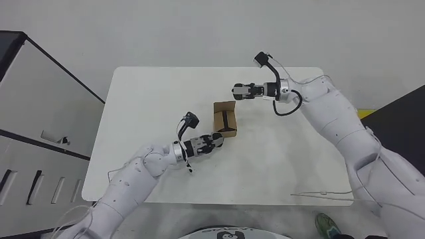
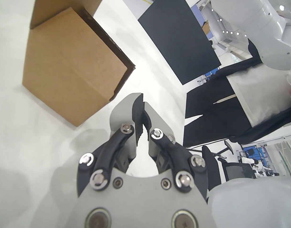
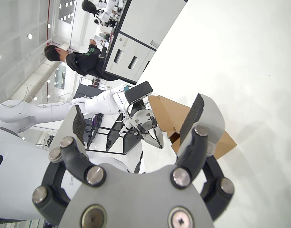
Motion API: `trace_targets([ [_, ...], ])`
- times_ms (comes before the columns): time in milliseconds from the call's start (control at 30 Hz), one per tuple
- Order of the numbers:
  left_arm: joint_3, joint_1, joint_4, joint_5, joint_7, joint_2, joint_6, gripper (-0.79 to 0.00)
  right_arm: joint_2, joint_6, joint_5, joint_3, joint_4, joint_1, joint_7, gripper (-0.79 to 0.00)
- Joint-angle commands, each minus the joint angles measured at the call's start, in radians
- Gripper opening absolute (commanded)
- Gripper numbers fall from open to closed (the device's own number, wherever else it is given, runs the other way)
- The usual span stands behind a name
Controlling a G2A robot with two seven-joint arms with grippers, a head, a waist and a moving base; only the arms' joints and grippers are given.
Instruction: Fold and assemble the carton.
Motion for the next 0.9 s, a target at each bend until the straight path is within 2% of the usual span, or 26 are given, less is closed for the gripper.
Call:
trace_targets([
  [0, 0.004, -0.006, 0.012, 0.026, 0.043, -0.004, 0.009, -0.785, -0.004, 0.005, 0.002, -0.003, 0.003, 0.002, 0.004, 0.0],
  [167, -0.003, -0.009, 0.034, 0.068, 0.121, -0.007, 0.029, -0.785, -0.006, 0.025, 0.014, -0.005, -0.003, 0.0, 0.024, 0.0],
  [867, -0.042, -0.015, 0.053, 0.135, 0.313, -0.015, 0.087, -0.785, 0.019, 0.11, 0.051, 0.004, -0.053, -0.043, 0.109, 0.0],
])
